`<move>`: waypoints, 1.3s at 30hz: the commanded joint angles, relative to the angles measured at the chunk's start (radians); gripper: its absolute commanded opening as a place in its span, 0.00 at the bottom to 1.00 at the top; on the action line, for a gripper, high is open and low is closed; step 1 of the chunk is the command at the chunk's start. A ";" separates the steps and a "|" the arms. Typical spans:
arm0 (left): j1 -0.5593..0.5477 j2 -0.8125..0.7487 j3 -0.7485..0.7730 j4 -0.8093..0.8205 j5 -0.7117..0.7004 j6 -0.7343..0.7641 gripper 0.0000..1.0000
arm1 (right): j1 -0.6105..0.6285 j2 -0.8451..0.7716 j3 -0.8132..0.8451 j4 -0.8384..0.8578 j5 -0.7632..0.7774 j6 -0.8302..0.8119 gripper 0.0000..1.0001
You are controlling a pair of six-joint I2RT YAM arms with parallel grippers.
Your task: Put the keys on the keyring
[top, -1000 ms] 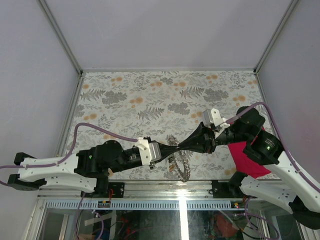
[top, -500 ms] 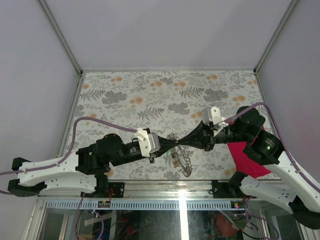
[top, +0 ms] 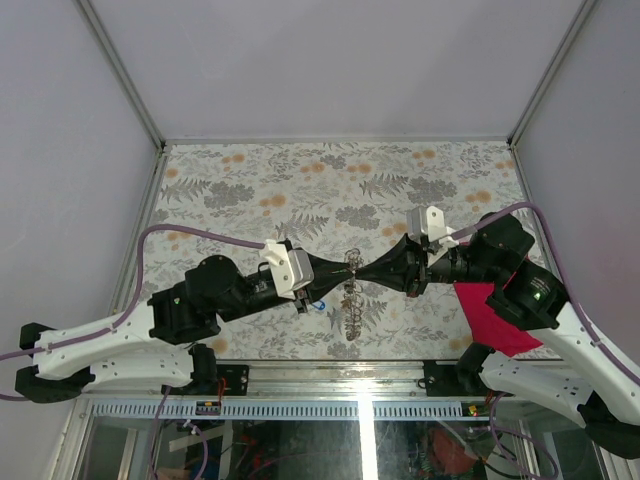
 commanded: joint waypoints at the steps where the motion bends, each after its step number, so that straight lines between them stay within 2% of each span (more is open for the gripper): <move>1: 0.011 -0.008 0.025 0.077 0.010 -0.015 0.13 | 0.002 -0.024 0.040 0.091 0.003 0.023 0.00; 6: 0.012 -0.005 0.028 0.062 0.012 -0.013 0.00 | 0.001 -0.029 0.039 0.090 0.003 0.024 0.00; 12: 0.013 0.005 0.046 0.040 0.023 -0.010 0.00 | 0.002 -0.034 0.043 0.052 0.013 -0.003 0.00; 15: 0.014 0.013 0.058 0.035 0.031 -0.008 0.00 | 0.002 -0.037 0.038 0.040 0.019 -0.014 0.11; 22: 0.014 0.019 0.072 0.038 0.037 -0.007 0.00 | 0.001 -0.022 0.034 0.028 0.011 -0.022 0.23; 39: 0.014 0.011 0.084 0.023 0.041 -0.007 0.00 | 0.002 0.013 0.039 -0.041 0.044 -0.064 0.23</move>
